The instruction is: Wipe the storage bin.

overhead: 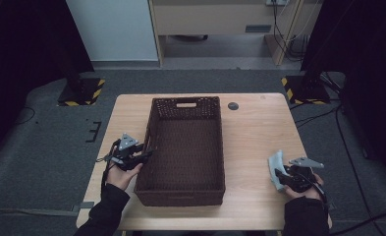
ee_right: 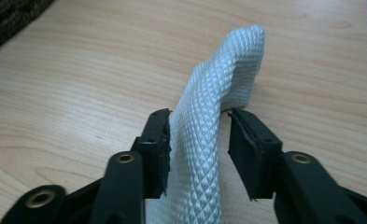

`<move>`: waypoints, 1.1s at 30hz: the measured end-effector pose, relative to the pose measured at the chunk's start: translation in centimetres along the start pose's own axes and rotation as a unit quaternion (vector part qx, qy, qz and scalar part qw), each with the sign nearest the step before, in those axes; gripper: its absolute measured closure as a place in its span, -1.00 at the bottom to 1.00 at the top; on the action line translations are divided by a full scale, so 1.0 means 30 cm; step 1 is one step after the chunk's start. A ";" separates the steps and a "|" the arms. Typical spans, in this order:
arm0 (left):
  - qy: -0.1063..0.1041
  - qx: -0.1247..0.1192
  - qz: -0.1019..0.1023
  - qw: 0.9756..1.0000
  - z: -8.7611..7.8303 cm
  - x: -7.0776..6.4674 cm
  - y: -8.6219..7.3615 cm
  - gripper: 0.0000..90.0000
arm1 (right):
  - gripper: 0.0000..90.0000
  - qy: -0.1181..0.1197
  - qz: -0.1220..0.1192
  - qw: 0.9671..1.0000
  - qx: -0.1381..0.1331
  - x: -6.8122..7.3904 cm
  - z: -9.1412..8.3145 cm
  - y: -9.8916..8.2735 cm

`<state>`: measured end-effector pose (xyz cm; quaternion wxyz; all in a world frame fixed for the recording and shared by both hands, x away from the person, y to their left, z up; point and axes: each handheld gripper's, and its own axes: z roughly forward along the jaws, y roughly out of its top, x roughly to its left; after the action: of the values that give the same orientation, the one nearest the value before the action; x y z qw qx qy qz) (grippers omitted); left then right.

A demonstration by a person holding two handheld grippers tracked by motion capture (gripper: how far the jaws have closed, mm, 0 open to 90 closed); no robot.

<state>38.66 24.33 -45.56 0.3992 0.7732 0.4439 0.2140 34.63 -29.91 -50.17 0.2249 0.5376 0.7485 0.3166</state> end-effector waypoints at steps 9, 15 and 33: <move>0.007 -0.002 -0.011 1.000 -0.001 -0.009 0.002 0.33 | 0.84 0.018 -0.004 0.999 0.035 0.012 0.010 0.014; 0.020 -0.001 -0.026 0.999 -0.003 -0.017 0.006 0.44 | 0.84 0.035 -0.004 0.999 0.012 0.019 0.004 0.047; 0.022 0.002 -0.018 1.000 0.006 -0.054 0.013 0.45 | 0.84 0.067 -0.024 0.996 -0.043 0.093 0.063 0.175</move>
<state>38.15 22.77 -45.30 0.3917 0.7608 0.4669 0.2231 38.50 -25.65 -47.71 0.2049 0.4865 0.7602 0.3787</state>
